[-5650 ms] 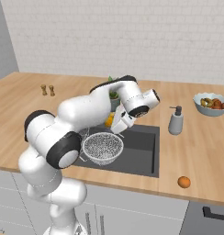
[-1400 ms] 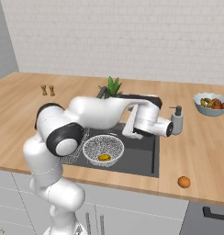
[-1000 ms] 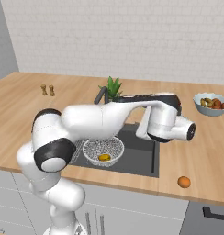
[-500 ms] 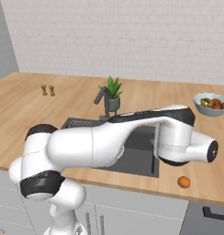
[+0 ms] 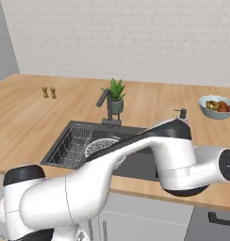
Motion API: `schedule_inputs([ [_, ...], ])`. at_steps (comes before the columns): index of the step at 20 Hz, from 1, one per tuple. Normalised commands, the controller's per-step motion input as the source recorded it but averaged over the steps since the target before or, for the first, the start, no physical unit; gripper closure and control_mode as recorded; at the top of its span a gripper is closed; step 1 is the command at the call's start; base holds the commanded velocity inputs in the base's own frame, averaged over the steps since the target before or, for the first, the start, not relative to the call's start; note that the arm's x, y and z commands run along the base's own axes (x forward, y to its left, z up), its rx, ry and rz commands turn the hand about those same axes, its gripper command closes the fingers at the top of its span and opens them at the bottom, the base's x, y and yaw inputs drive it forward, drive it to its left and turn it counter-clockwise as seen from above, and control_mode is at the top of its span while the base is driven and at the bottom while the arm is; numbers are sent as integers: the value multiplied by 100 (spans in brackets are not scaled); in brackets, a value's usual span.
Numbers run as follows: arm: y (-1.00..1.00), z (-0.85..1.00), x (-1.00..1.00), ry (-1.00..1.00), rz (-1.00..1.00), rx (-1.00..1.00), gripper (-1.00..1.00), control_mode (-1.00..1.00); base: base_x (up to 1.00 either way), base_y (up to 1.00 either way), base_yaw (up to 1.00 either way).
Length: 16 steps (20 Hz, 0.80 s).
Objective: Put the colander in the sink, put the tangerine, mango in the colander, and turn on the sink faucet and pour water over the colander.
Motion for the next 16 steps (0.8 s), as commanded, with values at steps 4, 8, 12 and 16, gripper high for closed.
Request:
schedule_inputs([
  [4,4,-58,-26,1,-27,-64,-100,-100,0,0,0],
  [8,2,-21,25,12,-13,-36,-100,-100,0,0,0],
  [12,-5,0,39,38,4,-5,-100,-100,0,0,0],
  [16,-62,-5,6,25,4,12,-100,-100,0,0,0],
])
